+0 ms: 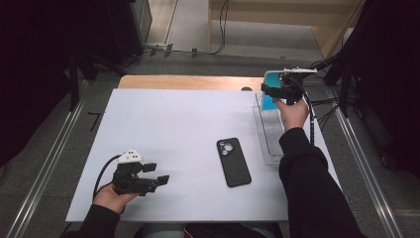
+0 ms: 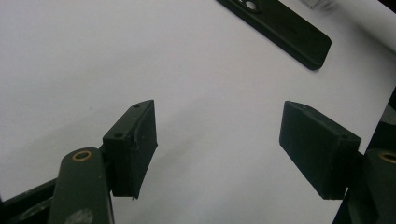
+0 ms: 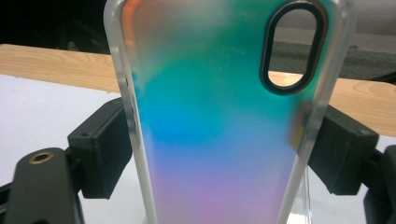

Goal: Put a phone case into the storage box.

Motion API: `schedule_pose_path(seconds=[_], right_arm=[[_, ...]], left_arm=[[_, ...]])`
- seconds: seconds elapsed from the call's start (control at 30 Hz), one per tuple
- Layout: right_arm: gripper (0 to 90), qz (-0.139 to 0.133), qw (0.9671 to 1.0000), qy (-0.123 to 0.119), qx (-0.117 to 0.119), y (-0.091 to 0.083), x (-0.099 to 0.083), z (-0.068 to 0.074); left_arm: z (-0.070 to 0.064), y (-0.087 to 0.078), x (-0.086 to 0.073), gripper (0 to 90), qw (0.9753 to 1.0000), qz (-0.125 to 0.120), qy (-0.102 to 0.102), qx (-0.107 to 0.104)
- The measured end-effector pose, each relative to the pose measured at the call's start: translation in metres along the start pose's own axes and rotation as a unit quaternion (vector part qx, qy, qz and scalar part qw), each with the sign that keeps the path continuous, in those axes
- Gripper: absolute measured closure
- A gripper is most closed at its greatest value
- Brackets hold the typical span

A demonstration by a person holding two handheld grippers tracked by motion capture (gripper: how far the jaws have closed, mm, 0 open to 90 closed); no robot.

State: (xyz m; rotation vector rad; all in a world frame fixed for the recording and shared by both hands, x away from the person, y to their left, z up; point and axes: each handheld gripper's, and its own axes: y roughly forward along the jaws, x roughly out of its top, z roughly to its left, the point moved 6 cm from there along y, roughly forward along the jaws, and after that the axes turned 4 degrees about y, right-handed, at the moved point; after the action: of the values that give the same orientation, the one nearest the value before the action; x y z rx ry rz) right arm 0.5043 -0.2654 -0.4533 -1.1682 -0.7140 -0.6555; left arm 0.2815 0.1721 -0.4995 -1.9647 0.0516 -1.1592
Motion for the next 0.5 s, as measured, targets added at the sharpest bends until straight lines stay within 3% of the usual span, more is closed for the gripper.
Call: schedule_pose_path(seconds=[0.1,0.3,0.5], right_arm=[[15.0,0.011,0.9998,-0.002,-0.017,0.011,-0.003,-0.003],[14.8,0.027,0.9993,0.002,-0.026,0.026,-0.008,-0.006],[14.8,0.021,0.9990,-0.006,-0.038,0.034,-0.010,-0.009]], left_arm=[[0.001,0.001,0.000,28.2,1.0000,0.000,0.001,-0.004],[-0.001,0.003,0.000,28.2,1.0000,0.004,0.003,-0.004],[-0.002,0.004,0.000,28.2,0.9999,0.008,0.006,-0.006]])
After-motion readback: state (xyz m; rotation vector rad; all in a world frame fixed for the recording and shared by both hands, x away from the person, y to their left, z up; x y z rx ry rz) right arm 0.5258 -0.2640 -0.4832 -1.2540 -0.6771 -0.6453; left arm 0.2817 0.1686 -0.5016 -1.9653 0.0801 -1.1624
